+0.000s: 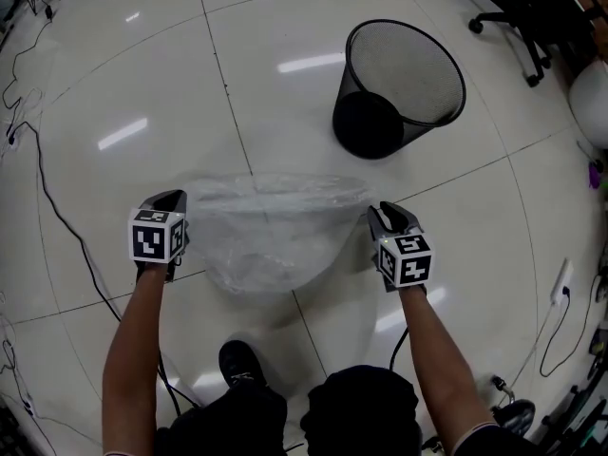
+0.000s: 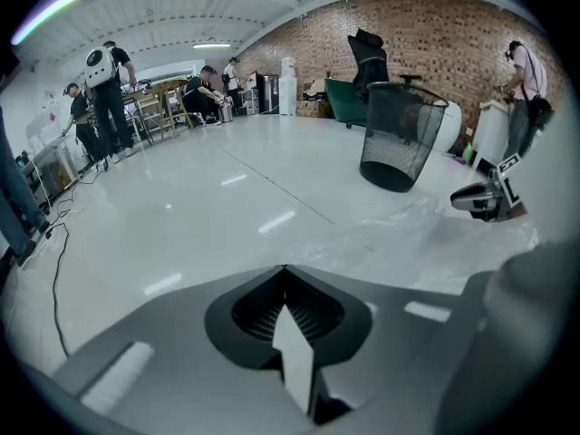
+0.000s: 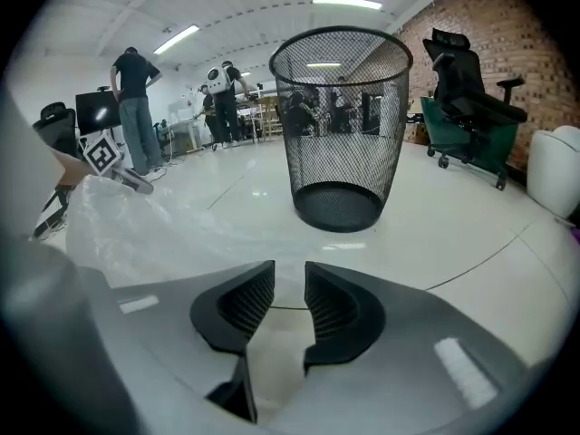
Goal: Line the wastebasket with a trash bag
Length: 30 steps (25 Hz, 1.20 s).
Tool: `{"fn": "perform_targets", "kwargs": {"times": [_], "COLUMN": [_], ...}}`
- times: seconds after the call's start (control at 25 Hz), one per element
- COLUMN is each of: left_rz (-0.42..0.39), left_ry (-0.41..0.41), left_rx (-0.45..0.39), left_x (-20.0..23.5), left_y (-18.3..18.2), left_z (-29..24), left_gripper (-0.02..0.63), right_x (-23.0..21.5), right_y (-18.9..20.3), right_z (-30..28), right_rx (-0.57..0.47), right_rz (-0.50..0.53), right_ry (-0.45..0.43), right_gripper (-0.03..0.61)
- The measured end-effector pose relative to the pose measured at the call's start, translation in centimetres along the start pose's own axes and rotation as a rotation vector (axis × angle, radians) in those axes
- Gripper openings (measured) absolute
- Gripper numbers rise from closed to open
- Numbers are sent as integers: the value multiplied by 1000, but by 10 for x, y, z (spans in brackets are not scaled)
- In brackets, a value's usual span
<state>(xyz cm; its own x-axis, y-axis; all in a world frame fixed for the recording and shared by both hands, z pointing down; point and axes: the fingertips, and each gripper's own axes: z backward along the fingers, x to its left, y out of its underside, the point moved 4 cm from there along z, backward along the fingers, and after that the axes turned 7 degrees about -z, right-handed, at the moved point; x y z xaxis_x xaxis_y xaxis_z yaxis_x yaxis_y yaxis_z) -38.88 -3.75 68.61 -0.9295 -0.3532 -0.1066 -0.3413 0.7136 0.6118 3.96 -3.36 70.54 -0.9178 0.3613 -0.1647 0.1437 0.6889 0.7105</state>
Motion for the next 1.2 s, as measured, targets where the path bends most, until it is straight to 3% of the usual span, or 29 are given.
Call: {"fn": "perform_targets", "kwargs": {"times": [0.16, 0.48, 0.52, 0.56, 0.6, 0.96, 1.2], "left_rz": [-8, -9, -7, -5, -3, -5, -39], "left_ry": [-4, -3, 0, 2, 4, -9, -6], "left_rx": [5, 1, -2, -7, -12, -91, -147], "left_x": [2, 0, 0, -1, -1, -1, -12], "left_y": [1, 2, 1, 0, -2, -31, -62], "left_z": [-1, -3, -3, -3, -2, 35, 75], "left_gripper": [12, 12, 12, 12, 12, 12, 12], "right_x": [-14, -22, -22, -22, -20, -17, -31], "right_y": [6, -1, -3, -4, -6, -45, -68], "right_z": [-10, -37, -38, -38, -37, 16, 57], "right_rx": [8, 14, 15, 14, 10, -100, -141], "right_rz": [-34, -69, -65, -59, -51, -15, 7], "right_ry": [20, -13, -13, -15, -21, -56, -31], "right_gripper": [120, 123, 91, 11, 2, 2, 2]}}
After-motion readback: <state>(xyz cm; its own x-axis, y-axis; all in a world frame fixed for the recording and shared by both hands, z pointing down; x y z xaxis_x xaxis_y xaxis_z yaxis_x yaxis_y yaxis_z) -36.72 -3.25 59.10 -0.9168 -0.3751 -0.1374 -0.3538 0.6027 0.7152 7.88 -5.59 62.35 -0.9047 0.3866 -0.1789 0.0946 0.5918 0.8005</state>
